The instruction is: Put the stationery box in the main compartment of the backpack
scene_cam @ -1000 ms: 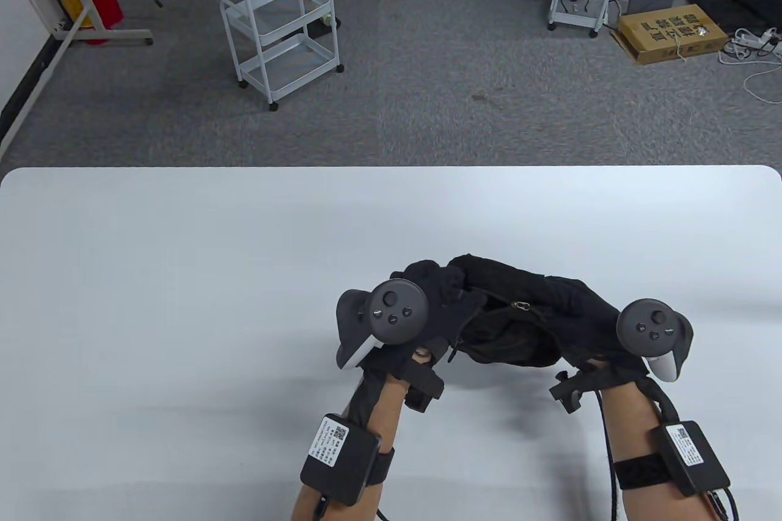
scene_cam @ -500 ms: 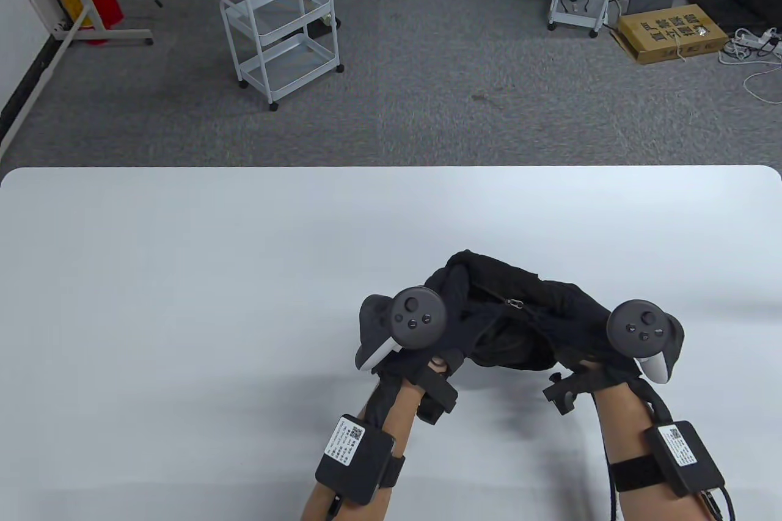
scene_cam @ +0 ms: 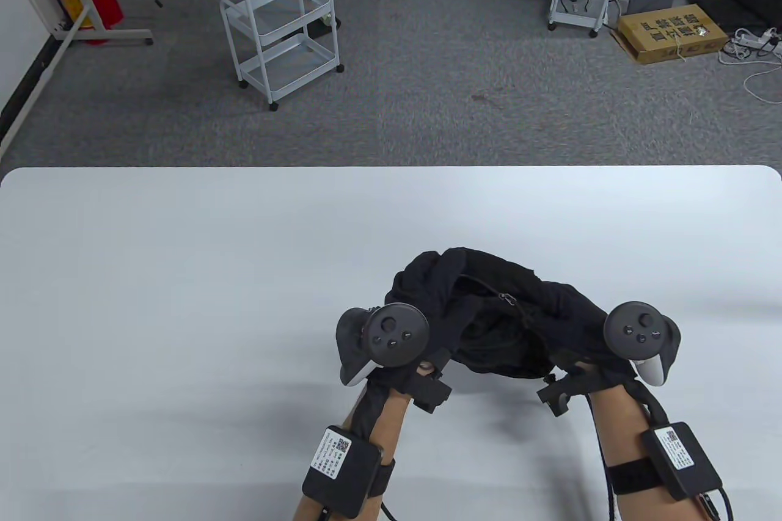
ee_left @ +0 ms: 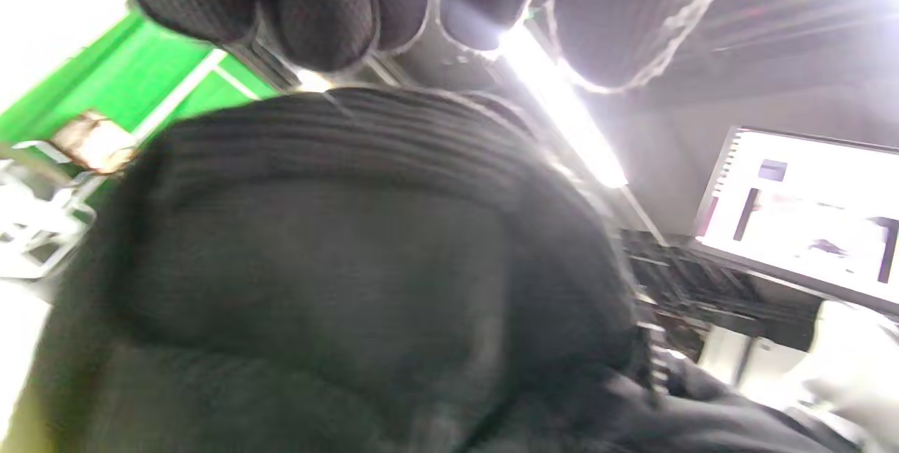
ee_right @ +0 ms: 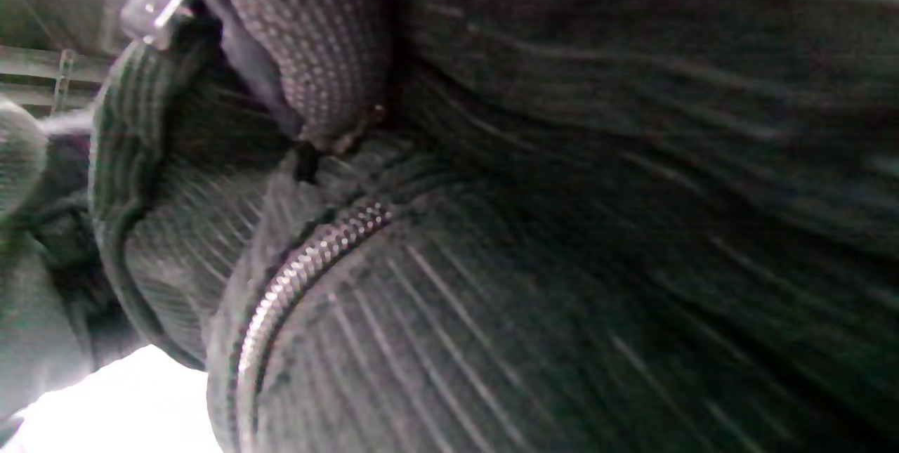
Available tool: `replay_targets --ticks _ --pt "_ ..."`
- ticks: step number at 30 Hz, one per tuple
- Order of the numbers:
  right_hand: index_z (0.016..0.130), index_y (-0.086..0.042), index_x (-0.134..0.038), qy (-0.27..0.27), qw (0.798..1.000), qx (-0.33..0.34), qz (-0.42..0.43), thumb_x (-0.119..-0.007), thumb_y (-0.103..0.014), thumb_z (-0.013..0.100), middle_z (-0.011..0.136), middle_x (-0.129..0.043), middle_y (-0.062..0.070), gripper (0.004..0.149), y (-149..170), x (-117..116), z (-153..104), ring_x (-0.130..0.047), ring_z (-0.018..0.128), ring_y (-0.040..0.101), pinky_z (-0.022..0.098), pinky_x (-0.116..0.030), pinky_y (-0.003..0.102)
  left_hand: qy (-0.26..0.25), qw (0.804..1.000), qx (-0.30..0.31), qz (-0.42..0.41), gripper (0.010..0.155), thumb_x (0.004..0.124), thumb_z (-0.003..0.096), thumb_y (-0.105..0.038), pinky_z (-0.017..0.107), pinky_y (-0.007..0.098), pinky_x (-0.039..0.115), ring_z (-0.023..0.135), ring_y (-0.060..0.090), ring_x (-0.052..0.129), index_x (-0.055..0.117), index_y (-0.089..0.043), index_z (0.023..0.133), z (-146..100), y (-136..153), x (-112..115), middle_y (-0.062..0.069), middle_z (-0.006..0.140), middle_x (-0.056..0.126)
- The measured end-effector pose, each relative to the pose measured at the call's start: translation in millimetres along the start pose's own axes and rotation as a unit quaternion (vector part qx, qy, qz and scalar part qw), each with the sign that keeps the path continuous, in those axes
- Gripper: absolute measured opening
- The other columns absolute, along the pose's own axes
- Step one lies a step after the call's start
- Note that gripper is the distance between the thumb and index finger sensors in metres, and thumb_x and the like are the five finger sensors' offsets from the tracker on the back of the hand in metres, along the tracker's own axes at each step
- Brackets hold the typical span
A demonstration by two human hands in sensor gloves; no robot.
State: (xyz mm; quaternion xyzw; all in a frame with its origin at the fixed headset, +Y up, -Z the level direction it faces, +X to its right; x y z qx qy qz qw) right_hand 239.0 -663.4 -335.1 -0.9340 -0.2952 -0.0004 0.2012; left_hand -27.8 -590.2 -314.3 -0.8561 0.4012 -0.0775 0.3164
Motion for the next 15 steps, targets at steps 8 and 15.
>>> replay_targets --ticks 8,15 --pt "0.092 -0.016 -0.08 -0.009 1.0 0.019 -0.001 -0.088 -0.037 0.049 0.085 -0.087 0.007 0.048 -16 -8 -1 -0.084 0.089 0.038 0.072 -0.06 0.067 0.063 0.984 0.076 0.146 0.064 0.084 0.0518 -0.032 0.07 0.076 0.039 0.092 0.053 0.039 0.06 -0.026 0.111 1 -28 27 0.025 0.116 0.026" --pt "0.093 -0.015 -0.079 -0.021 0.999 0.034 -0.003 -0.086 -0.036 0.05 0.086 -0.086 0.008 0.048 -24 -16 -3 -0.083 0.09 0.039 0.072 -0.06 0.067 -0.013 0.987 0.066 0.145 0.047 0.082 0.0501 -0.038 0.069 0.074 0.047 0.088 0.051 0.051 0.078 -0.028 0.096 -2 -22 25 0.022 0.112 0.048"
Point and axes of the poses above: the tracker on the back of each hand, its own y axis roughly to the little-finger side, its own z axis roughly from the wrist to the fingertips, x = y × z, the point moved 1 cm from there along z, roughly from the wrist to the fingertips
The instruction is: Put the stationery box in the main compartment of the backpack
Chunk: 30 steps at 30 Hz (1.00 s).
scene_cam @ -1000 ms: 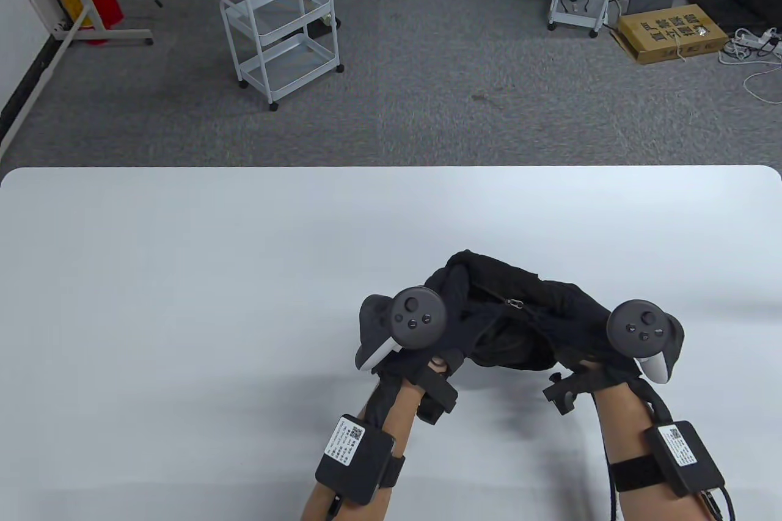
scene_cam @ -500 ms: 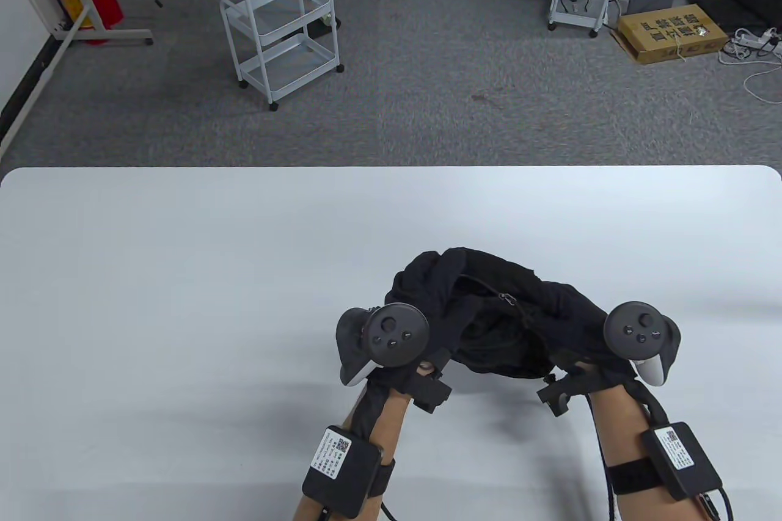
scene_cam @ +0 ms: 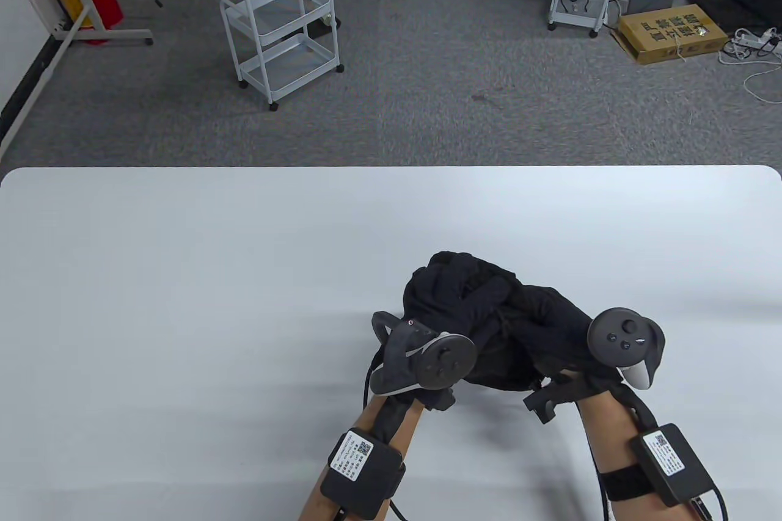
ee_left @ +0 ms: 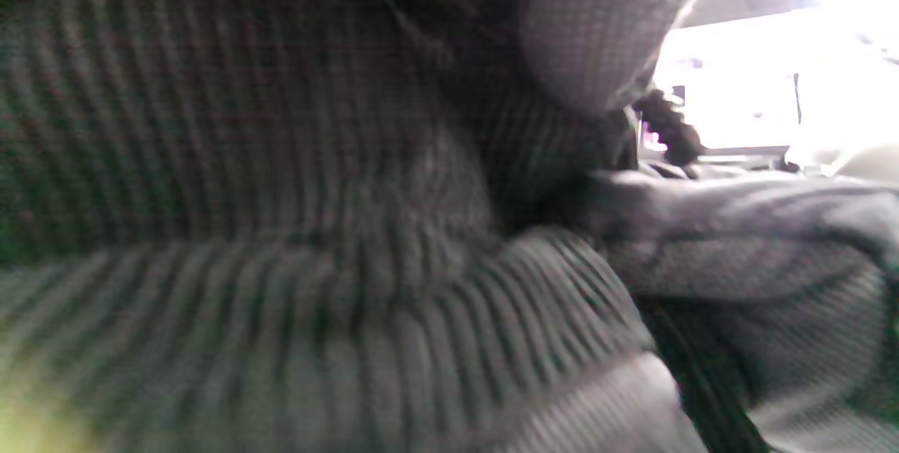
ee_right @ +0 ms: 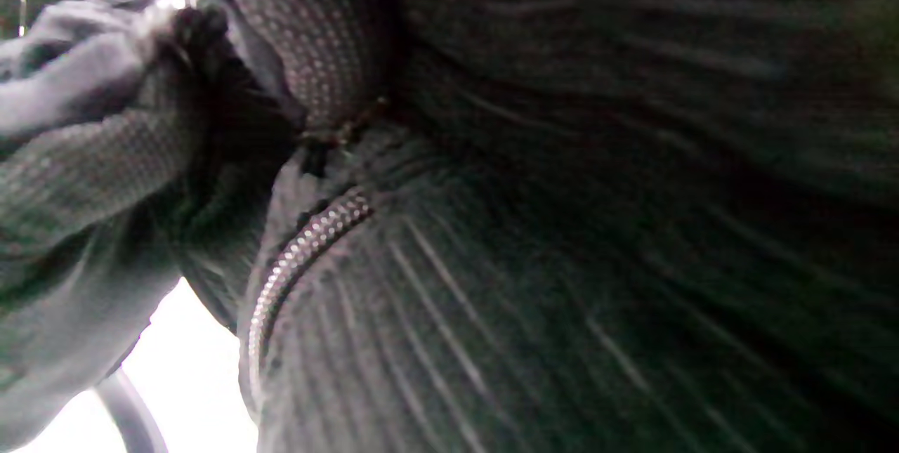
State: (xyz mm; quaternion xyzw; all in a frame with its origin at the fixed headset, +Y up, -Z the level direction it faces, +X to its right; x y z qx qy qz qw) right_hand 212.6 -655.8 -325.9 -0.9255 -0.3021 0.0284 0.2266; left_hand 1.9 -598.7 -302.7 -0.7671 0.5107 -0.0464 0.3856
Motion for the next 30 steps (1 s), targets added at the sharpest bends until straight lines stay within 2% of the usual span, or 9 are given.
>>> replay_targets --ticks 7,10,12,17,22,30 --pt "0.093 -0.016 -0.079 -0.002 1.0 0.008 -0.014 -0.086 -0.037 0.05 0.086 -0.086 0.008 0.048 -3 -2 -1 -0.083 0.089 0.039 0.072 -0.06 0.067 -0.007 0.998 0.004 -0.055 0.041 0.079 0.0514 -0.038 0.067 0.071 0.056 0.083 0.047 0.062 0.083 -0.028 0.09 0 6 -5 0.02 0.106 0.06" --pt "0.093 -0.016 -0.079 -0.001 1.0 0.008 -0.024 -0.086 -0.037 0.05 0.086 -0.086 0.008 0.048 -4 -1 -2 -0.083 0.089 0.038 0.072 -0.06 0.067 -0.027 0.995 -0.003 -0.101 0.038 0.08 0.0509 -0.035 0.064 0.069 0.063 0.078 0.044 0.071 0.088 -0.026 0.087 0 11 -12 0.017 0.1 0.07" --pt "0.093 -0.016 -0.078 -0.001 1.0 0.011 -0.016 -0.086 -0.037 0.05 0.086 -0.086 0.008 0.048 -5 -2 -2 -0.083 0.089 0.038 0.072 -0.06 0.067 -0.064 0.992 -0.014 -0.107 0.038 0.08 0.0508 -0.034 0.061 0.066 0.068 0.074 0.041 0.076 0.089 -0.023 0.086 -2 14 -20 0.013 0.095 0.077" --pt "0.094 -0.017 -0.078 0.001 1.0 0.015 -0.014 -0.084 -0.037 0.051 0.087 -0.086 0.007 0.048 -8 -3 -2 -0.084 0.089 0.038 0.072 -0.06 0.066 -0.085 0.986 -0.039 -0.141 0.038 0.079 0.0512 -0.032 0.059 0.063 0.072 0.07 0.037 0.08 0.09 -0.02 0.085 -3 19 -30 0.01 0.089 0.083" --pt "0.094 -0.018 -0.078 0.005 1.0 0.014 0.0 -0.084 -0.037 0.051 0.087 -0.086 0.007 0.047 -7 0 -3 -0.084 0.089 0.038 0.072 -0.06 0.067 -0.108 0.973 -0.08 -0.19 0.038 0.078 0.0518 -0.031 0.059 0.063 0.072 0.07 0.037 0.08 0.089 -0.018 0.086 -6 32 -37 0.012 0.088 0.082" --pt "0.094 -0.019 -0.078 0.003 0.999 0.018 0.039 -0.083 -0.036 0.051 0.088 -0.086 0.007 0.046 -5 4 -3 -0.083 0.091 0.038 0.072 -0.06 0.067 -0.125 0.939 -0.143 -0.285 0.039 0.075 0.0534 -0.03 0.057 0.065 0.07 0.069 0.04 0.078 0.086 -0.012 0.087 -13 65 -40 0.017 0.088 0.079"
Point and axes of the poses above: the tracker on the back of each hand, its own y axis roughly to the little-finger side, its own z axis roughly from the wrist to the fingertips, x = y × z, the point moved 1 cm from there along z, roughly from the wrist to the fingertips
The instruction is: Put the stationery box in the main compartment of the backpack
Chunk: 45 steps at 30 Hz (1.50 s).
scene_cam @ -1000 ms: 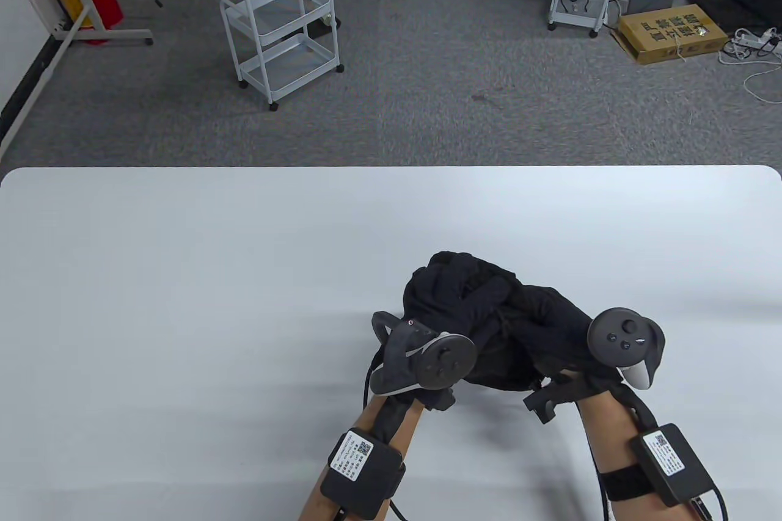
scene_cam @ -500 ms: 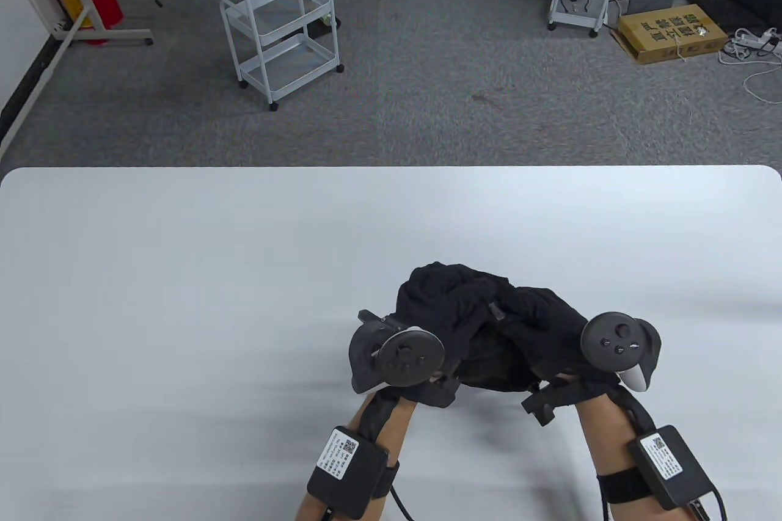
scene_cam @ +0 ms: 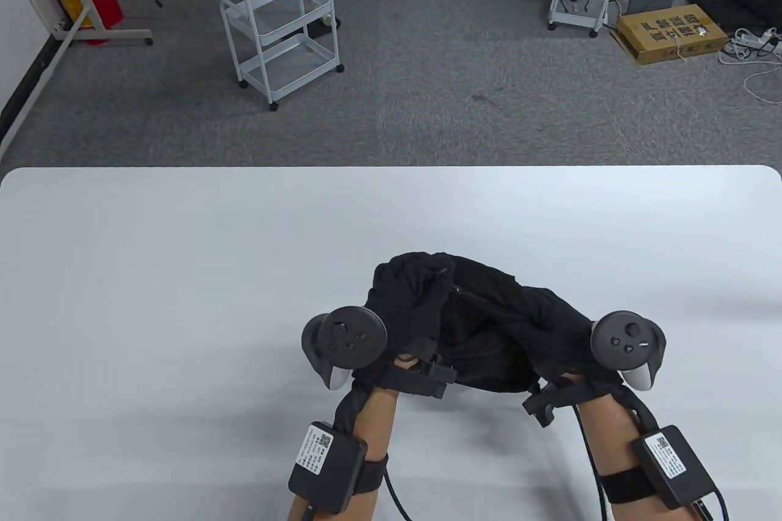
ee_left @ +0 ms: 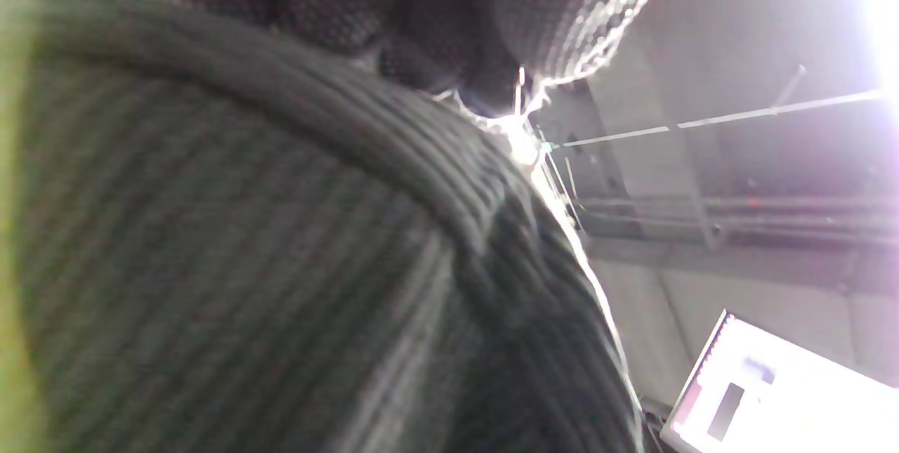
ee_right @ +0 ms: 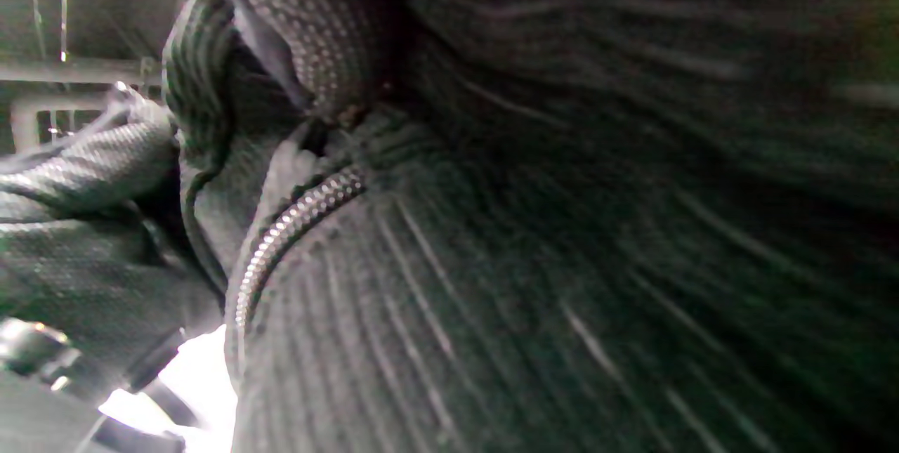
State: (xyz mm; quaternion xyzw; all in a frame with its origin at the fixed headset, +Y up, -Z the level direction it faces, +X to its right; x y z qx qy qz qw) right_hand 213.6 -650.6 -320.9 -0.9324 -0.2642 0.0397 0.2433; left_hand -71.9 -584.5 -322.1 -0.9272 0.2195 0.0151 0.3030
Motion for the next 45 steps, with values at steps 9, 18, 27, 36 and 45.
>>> replay_targets --ticks 9,18,27,36,45 --pt "0.095 -0.021 -0.077 -0.015 0.998 0.015 0.059 -0.083 -0.036 0.052 0.09 -0.087 0.006 0.046 3 5 1 -0.083 0.093 0.037 0.073 -0.06 0.067 -0.005 0.997 -0.045 -0.068 0.04 0.073 0.0548 -0.031 0.057 0.065 0.07 0.069 0.041 0.077 0.085 -0.011 0.087 1 21 -12 0.018 0.088 0.079" --pt "0.097 -0.022 -0.076 -0.026 0.992 0.023 0.119 -0.082 -0.035 0.053 0.091 -0.086 0.006 0.046 5 12 2 -0.083 0.094 0.037 0.073 -0.059 0.068 -0.001 0.989 -0.083 -0.126 0.04 0.07 0.0566 -0.03 0.057 0.066 0.068 0.07 0.043 0.074 0.082 -0.009 0.089 0 35 -16 0.02 0.09 0.075" --pt "0.098 -0.022 -0.075 -0.033 0.985 0.028 0.167 -0.082 -0.034 0.053 0.093 -0.086 0.005 0.047 8 18 3 -0.082 0.096 0.036 0.074 -0.058 0.069 0.014 0.978 -0.128 -0.166 0.041 0.068 0.0574 -0.03 0.057 0.067 0.067 0.07 0.045 0.073 0.08 -0.008 0.089 0 55 -16 0.022 0.091 0.073" --pt "0.098 -0.022 -0.075 -0.024 0.978 0.02 0.208 -0.081 -0.034 0.054 0.093 -0.085 0.005 0.046 12 23 4 -0.082 0.096 0.036 0.074 -0.058 0.069 0.06 0.966 -0.175 -0.178 0.041 0.067 0.0582 -0.029 0.057 0.068 0.065 0.071 0.046 0.072 0.08 -0.006 0.09 -2 73 -5 0.023 0.092 0.073" --pt "0.099 -0.023 -0.074 -0.009 0.972 0.011 0.235 -0.08 -0.034 0.054 0.094 -0.084 0.005 0.047 14 29 3 -0.081 0.097 0.036 0.074 -0.057 0.068 0.118 0.956 -0.208 -0.171 0.041 0.067 0.0585 -0.028 0.058 0.069 0.064 0.072 0.048 0.07 0.08 -0.006 0.09 -4 91 6 0.024 0.094 0.071"
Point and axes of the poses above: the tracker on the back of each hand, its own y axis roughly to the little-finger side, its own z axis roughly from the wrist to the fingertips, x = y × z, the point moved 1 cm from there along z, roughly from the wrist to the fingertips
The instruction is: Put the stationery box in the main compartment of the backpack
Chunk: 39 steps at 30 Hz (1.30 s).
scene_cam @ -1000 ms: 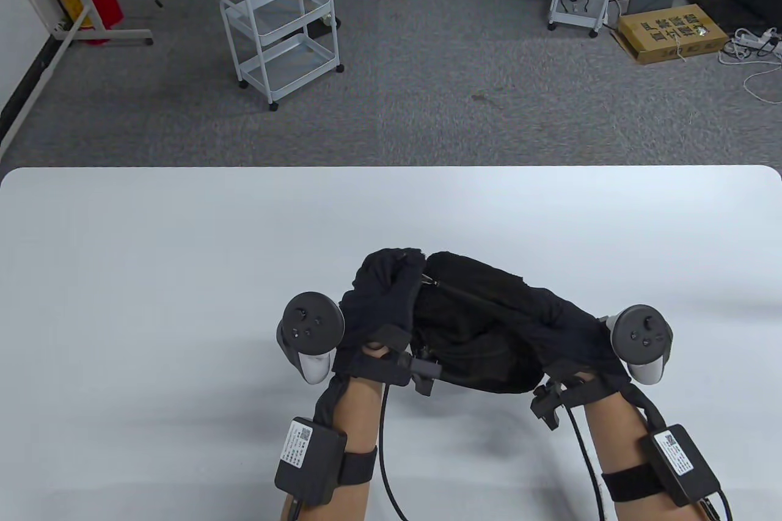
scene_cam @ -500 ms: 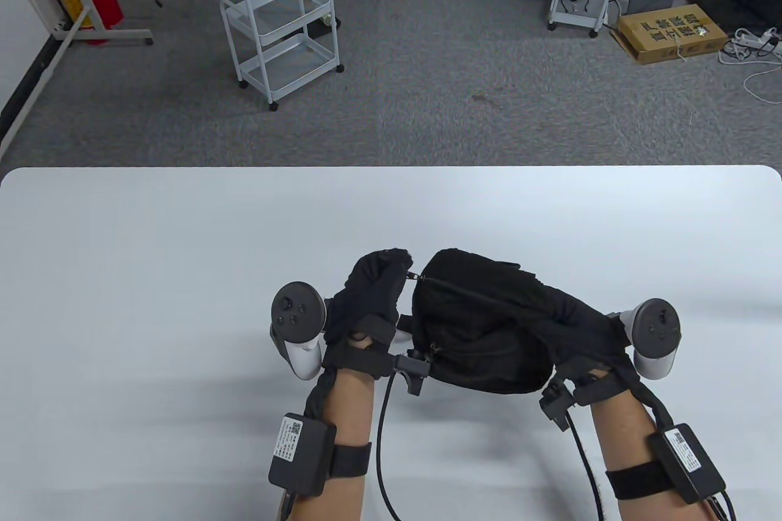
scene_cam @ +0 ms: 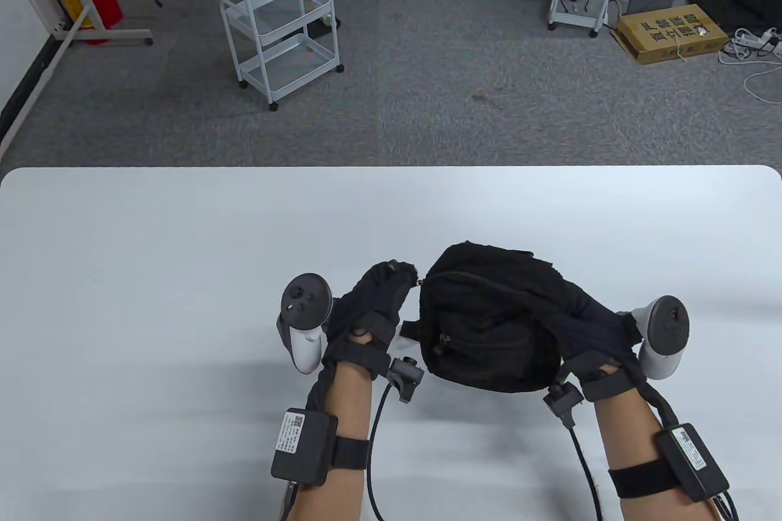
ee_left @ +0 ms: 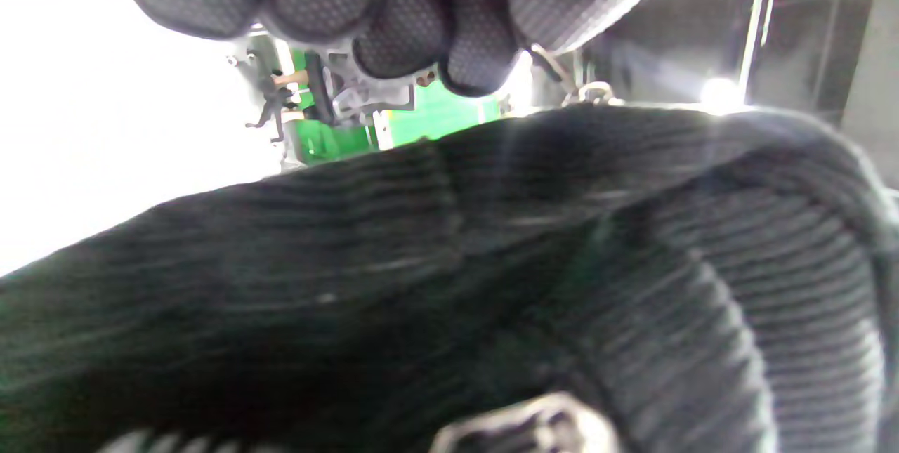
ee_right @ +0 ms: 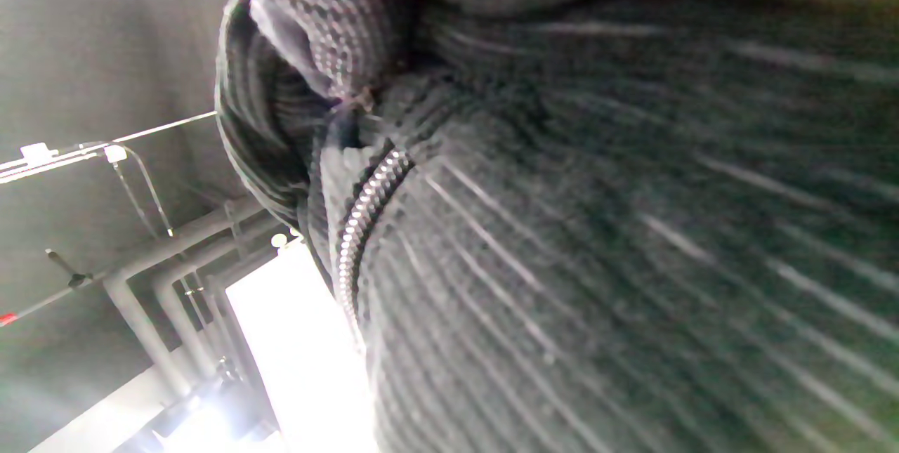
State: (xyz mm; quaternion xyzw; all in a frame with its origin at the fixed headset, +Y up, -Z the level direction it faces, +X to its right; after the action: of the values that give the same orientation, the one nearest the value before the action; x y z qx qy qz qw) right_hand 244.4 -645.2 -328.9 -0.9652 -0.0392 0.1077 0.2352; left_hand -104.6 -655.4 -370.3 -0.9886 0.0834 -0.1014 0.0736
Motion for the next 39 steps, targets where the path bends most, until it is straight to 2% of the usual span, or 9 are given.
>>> replay_targets --ticks 4,8,11,15,22,25,30,34,39 --pt "0.099 -0.023 -0.073 0.005 1.0 -0.003 0.006 -0.08 -0.034 0.054 0.094 -0.084 0.004 0.047 -1 0 0 -0.081 0.097 0.036 0.074 -0.058 0.068 0.021 0.999 -0.014 0.021 0.041 0.067 0.0585 -0.028 0.058 0.069 0.064 0.072 0.048 0.071 0.08 -0.006 0.09 3 6 3 0.025 0.094 0.071" --pt "0.099 -0.023 -0.072 0.008 1.0 -0.002 0.022 -0.08 -0.034 0.054 0.095 -0.083 0.004 0.047 -2 1 0 -0.081 0.097 0.035 0.074 -0.058 0.069 0.089 0.992 -0.029 0.081 0.041 0.067 0.0588 -0.028 0.058 0.069 0.064 0.072 0.047 0.071 0.081 -0.006 0.09 8 15 10 0.025 0.094 0.072" --pt "0.1 -0.024 -0.071 0.007 1.0 -0.002 0.014 -0.079 -0.034 0.055 0.095 -0.083 0.003 0.047 -3 0 0 -0.081 0.098 0.035 0.074 -0.058 0.068 0.112 0.989 -0.033 0.093 0.041 0.068 0.0588 -0.028 0.058 0.069 0.064 0.072 0.047 0.071 0.081 -0.006 0.09 9 17 16 0.024 0.094 0.072" --pt "0.1 -0.023 -0.072 0.008 1.0 -0.006 0.004 -0.079 -0.034 0.055 0.095 -0.082 0.004 0.047 -3 1 0 -0.086 0.093 0.038 0.074 -0.059 0.068 0.086 0.987 -0.025 0.137 0.042 0.068 0.0588 -0.029 0.059 0.069 0.063 0.074 0.048 0.07 0.08 -0.007 0.092 7 13 15 0.025 0.096 0.071" --pt "0.102 -0.019 -0.067 0.017 0.999 -0.031 -0.02 -0.077 -0.033 0.056 0.096 -0.078 0.007 0.048 -3 -5 4 -0.092 0.083 0.038 0.072 -0.062 0.065 0.033 0.972 0.007 0.231 0.057 0.065 0.0594 -0.032 0.061 0.074 0.06 0.089 0.06 0.063 0.069 0.0 0.107 -11 0 5 0.031 0.109 0.061" --pt "0.103 -0.019 -0.066 0.025 0.998 -0.052 -0.035 -0.076 -0.033 0.057 0.097 -0.077 0.008 0.049 0 -6 8 -0.093 0.082 0.037 0.072 -0.063 0.063 0.01 0.953 0.023 0.301 0.061 0.065 0.0594 -0.035 0.062 0.077 0.056 0.094 0.064 0.056 0.063 0.0 0.11 -25 -7 -5 0.033 0.112 0.055" --pt "0.104 -0.017 -0.065 0.03 0.989 -0.135 -0.053 -0.075 -0.033 0.057 0.097 -0.077 0.009 0.05 23 -7 32 -0.095 0.079 0.035 0.071 -0.066 0.061 -0.01 0.891 0.049 0.451 0.065 0.066 0.0586 -0.037 0.067 0.08 0.046 0.101 0.066 0.042 0.057 -0.004 0.114 -45 -11 -10 0.031 0.118 0.043" --pt "0.104 -0.016 -0.064 0.054 0.98 -0.177 -0.078 -0.075 -0.032 0.058 0.097 -0.076 0.009 0.05 41 -9 52 -0.096 0.076 0.032 0.07 -0.068 0.058 -0.004 0.87 0.043 0.491 0.068 0.066 0.0584 -0.038 0.07 0.08 0.035 0.104 0.066 0.029 0.05 -0.008 0.117 -49 3 -6 0.029 0.12 0.033" --pt "0.105 -0.016 -0.062 0.061 0.966 -0.25 -0.036 -0.073 -0.032 0.059 0.097 -0.075 0.009 0.05 73 -12 73 -0.097 0.074 0.031 0.07 -0.069 0.056 0.011 0.843 0.018 0.537 0.072 0.066 0.0581 -0.04 0.069 0.081 0.025 0.105 0.064 0.012 0.041 -0.01 0.119 -46 17 0 0.027 0.121 0.019"
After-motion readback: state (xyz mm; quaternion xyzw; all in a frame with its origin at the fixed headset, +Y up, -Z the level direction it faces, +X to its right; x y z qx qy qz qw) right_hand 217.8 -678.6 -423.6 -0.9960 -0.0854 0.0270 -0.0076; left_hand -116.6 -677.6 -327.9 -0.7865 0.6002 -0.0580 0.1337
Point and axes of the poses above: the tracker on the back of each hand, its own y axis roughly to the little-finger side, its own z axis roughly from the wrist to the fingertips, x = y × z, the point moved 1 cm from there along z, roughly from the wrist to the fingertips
